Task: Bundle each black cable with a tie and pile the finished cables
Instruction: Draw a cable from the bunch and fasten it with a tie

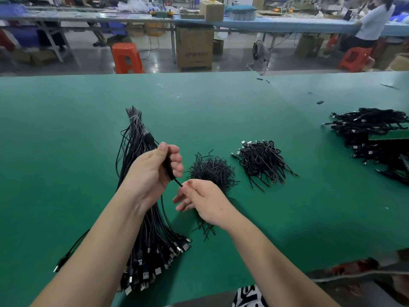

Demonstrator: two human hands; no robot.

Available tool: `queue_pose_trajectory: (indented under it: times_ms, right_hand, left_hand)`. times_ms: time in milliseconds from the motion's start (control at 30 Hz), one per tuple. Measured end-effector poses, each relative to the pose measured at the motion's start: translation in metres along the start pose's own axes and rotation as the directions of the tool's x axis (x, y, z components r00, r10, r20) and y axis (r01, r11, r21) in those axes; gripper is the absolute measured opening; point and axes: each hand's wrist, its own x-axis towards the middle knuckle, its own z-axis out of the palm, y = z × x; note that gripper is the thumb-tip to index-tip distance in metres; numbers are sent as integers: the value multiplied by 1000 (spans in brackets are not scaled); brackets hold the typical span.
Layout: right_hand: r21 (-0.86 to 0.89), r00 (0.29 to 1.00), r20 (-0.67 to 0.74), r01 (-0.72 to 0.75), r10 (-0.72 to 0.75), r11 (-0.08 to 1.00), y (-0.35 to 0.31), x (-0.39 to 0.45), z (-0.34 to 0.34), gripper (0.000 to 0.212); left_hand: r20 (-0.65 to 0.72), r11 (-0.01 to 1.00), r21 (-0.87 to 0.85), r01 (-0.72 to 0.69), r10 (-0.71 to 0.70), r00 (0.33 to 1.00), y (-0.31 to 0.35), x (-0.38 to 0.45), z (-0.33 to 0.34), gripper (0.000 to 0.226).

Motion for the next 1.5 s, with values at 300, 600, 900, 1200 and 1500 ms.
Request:
queue_pose_trajectory:
  times_ms: [300, 600, 900, 1200, 1500]
  right_hand:
    - [121, 987, 105, 111, -124, 986, -8, -3, -5, 38]
    - [246, 985, -107, 161, -138, 956, -10, -7, -3, 29]
    - [96, 973, -214, 112, -90, 989, -7, -12, -5, 31]
    - [-381, 925, -272, 149, -265, 912, -13, -11, -8, 17]
    - [-741, 965, -141, 45, -220, 670, -17, -11, -8, 28]
  left_hand:
    - [85, 987, 153, 59, -73, 994, -8, -11, 10, 29]
    - [286, 976, 175, 129, -176, 942, 2, -19, 15, 37]
    - [218, 869, 487, 88, -219, 951, 9, -28, 21, 38]
    - [120, 56, 987, -148, 346, 931, -6, -36, 35, 41]
    - [285, 127, 941, -315, 209, 935, 6, -21, 18, 19]
